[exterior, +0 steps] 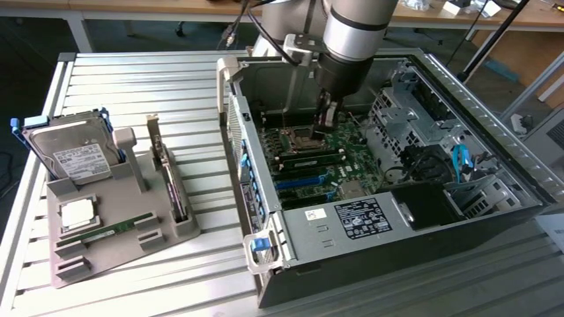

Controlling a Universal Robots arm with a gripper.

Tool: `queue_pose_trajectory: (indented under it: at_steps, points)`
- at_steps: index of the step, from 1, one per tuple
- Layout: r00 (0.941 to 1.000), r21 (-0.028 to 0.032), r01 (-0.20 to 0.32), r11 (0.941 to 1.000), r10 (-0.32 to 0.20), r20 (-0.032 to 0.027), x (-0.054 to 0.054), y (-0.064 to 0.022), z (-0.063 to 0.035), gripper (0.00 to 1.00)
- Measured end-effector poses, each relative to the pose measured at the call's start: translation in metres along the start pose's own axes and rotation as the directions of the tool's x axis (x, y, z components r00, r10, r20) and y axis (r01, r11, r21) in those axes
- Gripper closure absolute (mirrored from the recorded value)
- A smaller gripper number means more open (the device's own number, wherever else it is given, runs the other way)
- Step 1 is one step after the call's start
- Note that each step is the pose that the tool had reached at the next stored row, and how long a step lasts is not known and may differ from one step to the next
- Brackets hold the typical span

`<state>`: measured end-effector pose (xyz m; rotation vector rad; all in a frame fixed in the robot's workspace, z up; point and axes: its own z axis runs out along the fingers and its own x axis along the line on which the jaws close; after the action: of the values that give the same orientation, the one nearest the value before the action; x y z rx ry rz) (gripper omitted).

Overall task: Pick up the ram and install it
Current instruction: 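Press down the ram until it locks into place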

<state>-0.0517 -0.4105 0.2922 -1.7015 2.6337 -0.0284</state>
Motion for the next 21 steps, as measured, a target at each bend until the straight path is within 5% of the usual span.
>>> queue_pose_trajectory:
  at_steps: [6,11,19,21]
  points:
    - [0.9917,-0.0005,-0.129,0.9917,0.129,-0.0024,0.0,0.0,0.0011,0.9]
    - [0.9744,-0.0006,-0.225,0.9744,0.225,-0.0042,0.0,0.0,0.0018,0.9]
    - [0.9269,-0.0004,-0.375,0.9269,0.375,-0.0073,0.0,0.0,0.0028,0.9]
    - [0.8991,-0.0002,-0.438,0.8992,0.438,-0.0085,0.0,0.0001,0.0031,0.9]
